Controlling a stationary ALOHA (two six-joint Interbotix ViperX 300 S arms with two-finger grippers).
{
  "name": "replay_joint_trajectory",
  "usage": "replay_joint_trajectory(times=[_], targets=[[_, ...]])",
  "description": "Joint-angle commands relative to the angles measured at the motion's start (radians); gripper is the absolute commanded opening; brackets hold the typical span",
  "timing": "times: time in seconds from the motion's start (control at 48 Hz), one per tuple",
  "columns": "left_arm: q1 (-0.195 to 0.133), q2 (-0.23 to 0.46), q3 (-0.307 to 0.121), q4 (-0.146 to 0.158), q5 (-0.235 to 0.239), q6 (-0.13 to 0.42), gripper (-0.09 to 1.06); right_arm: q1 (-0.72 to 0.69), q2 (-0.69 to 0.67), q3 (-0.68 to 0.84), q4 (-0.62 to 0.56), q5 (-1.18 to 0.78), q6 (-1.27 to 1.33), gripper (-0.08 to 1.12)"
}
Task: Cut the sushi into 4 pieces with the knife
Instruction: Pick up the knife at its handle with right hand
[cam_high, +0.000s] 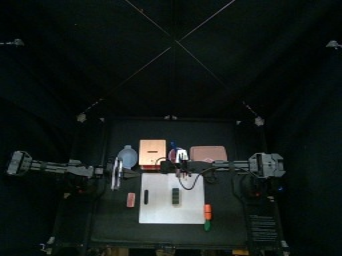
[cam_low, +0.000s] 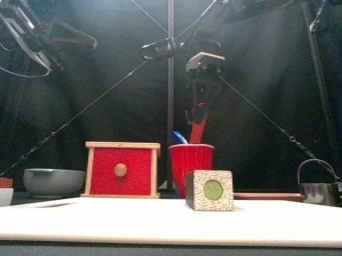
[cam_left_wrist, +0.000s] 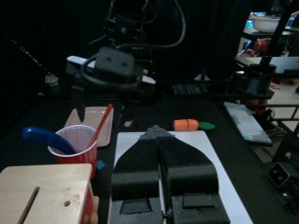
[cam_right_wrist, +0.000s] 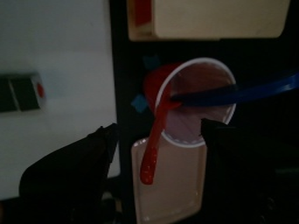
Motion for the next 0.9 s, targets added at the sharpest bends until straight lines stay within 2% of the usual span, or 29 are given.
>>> replay_joint_trajectory(times=[0.021, 0.229, 0.375, 0.583, 0.75, 0.833, 0.896], targets=[[0.003, 0.003, -0.012, 0.0, -0.009, 0.0, -0.02, 0.0, 0.005, -0.06, 0.002, 0.04, -0.025, 1.02], [0.005, 0.002, -0.009, 0.0, -0.009, 0.0, -0.02, -0.005, 0.023, -0.087, 0.003, 0.071, -0.046, 1.0], [0.005, 0.002, -0.009, 0.0, -0.009, 0.002, -0.02, -0.008, 0.029, -0.089, 0.003, 0.092, -0.057, 0.89], [0.005, 0.002, -0.009, 0.0, -0.009, 0.002, -0.02, -0.011, 0.035, -0.097, 0.005, 0.097, -0.058, 0.56], [0.005, 0.003, -0.009, 0.0, -0.009, 0.003, -0.02, -0.014, 0.037, -0.115, 0.003, 0.104, -0.058, 0.24], [0.006, 0.003, -0.009, 0.002, -0.009, 0.005, -0.02, -0.02, 0.034, -0.135, 0.003, 0.12, -0.06, 0.13], [0.008, 0.003, -0.009, 0.002, -0.009, 0.005, -0.01, -0.02, 0.025, -0.16, -0.003, 0.138, -0.06, 0.1]])
